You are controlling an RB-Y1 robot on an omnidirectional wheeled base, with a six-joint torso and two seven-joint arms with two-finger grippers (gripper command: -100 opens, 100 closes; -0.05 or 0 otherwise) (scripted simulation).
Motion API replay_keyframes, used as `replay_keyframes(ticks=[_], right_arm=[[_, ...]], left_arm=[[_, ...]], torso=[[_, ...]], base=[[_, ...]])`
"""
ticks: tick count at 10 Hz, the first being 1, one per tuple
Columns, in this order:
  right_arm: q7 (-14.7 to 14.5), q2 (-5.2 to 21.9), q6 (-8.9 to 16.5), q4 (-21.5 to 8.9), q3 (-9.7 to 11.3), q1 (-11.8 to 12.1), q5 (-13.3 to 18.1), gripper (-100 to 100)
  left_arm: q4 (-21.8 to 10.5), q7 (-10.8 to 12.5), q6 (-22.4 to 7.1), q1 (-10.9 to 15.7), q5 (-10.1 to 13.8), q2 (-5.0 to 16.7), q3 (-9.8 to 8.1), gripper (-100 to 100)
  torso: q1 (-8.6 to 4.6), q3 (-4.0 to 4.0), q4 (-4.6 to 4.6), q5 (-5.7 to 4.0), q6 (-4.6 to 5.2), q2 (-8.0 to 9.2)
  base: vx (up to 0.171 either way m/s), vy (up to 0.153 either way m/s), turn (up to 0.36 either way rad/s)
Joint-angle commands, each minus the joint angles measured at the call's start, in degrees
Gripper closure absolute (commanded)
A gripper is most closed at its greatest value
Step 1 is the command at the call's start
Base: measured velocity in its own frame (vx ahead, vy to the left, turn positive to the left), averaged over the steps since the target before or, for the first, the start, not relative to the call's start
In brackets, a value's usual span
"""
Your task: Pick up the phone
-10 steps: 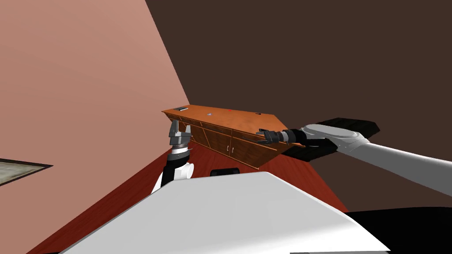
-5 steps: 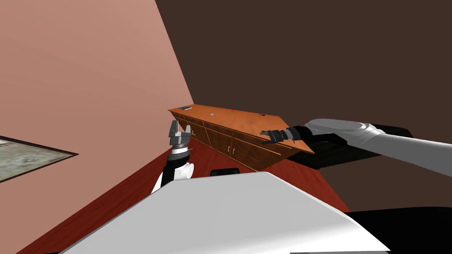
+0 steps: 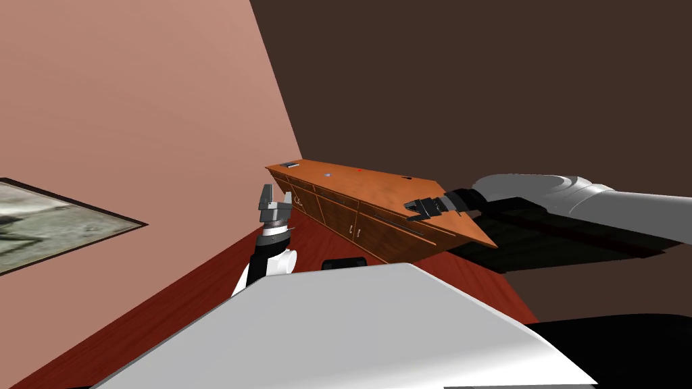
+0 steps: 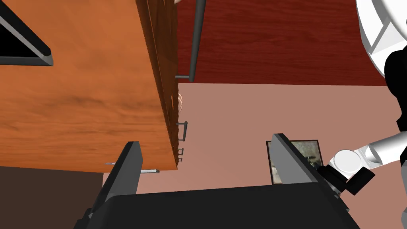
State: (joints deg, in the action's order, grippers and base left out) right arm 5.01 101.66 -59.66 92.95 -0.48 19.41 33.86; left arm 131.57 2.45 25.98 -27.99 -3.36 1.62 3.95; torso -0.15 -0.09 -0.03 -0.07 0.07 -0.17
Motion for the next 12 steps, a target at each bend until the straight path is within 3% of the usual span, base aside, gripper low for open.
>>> replay_keyframes(ticks=[1, 2, 4, 5, 6, 7, 12], right_arm=[[0.63, 2.86, 0.05, -1.3, 0.62, 0.69, 1.2, -100], [0.63, 3.08, 0.05, -1.3, 0.62, 0.69, 1.2, -100], [1.94, 7.17, 0.48, -3.02, 1.8, 2.1, 3.09, -100], [1.94, 7.61, 0.48, -3.02, 1.8, 0.55, 3.09, -100], [1.94, 7.61, 0.48, -3.02, 1.8, 2.1, 3.09, -100], [2.6, 9.58, 0.72, -3.72, 2.44, 2.88, 3.96, -100], [3.24, 11.35, 0.97, -4.31, 3.11, 3.69, 4.77, -100]], left_arm=[[0.0, 0.0, 0.0, 0.0, 0.0, 0.0, 0.0, 0], [0.0, 0.0, 0.0, 0.01, 0.0, 0.0, 0.0, 0], [0.0, 0.0, 0.0, 0.01, 0.0, 0.0, 0.0, 0], [0.0, 0.0, 0.0, 0.01, 0.0, 0.0, 0.0, 0], [0.0, 0.0, 0.0, 0.0, 0.0, 0.0, 0.0, 0], [0.0, 0.0, 0.0, 0.0, 0.0, 0.0, 0.0, 0], [0.0, 0.0, 0.0, 0.0, 0.0, 0.0, 0.0, 0]], torso=[[0.0, 0.0, 0.0, 0.0, 0.0, 0.0], [0.02, 0.0, 0.0, 0.01, -0.04, 0.01], [0.03, 0.02, 0.0, 0.02, -0.04, 0.03], [-0.07, -0.01, -0.01, -0.02, -0.03, -0.01], [-0.05, 0.0, 0.0, -0.01, 0.01, 0.0], [0.06, 0.03, 0.01, -0.01, 0.02, 0.05], [0.08, 0.04, 0.02, 0.01, 0.01, 0.06]], base=[[0.016, -0.039, 0.13], [0.012, -0.037, 0.075], [0.017, -0.055, 0.184], [0.019, -0.062, 0.076], [0.006, -0.023, -0.017], [0.005, -0.017, 0.126], [0.006, -0.023, 0.051]])
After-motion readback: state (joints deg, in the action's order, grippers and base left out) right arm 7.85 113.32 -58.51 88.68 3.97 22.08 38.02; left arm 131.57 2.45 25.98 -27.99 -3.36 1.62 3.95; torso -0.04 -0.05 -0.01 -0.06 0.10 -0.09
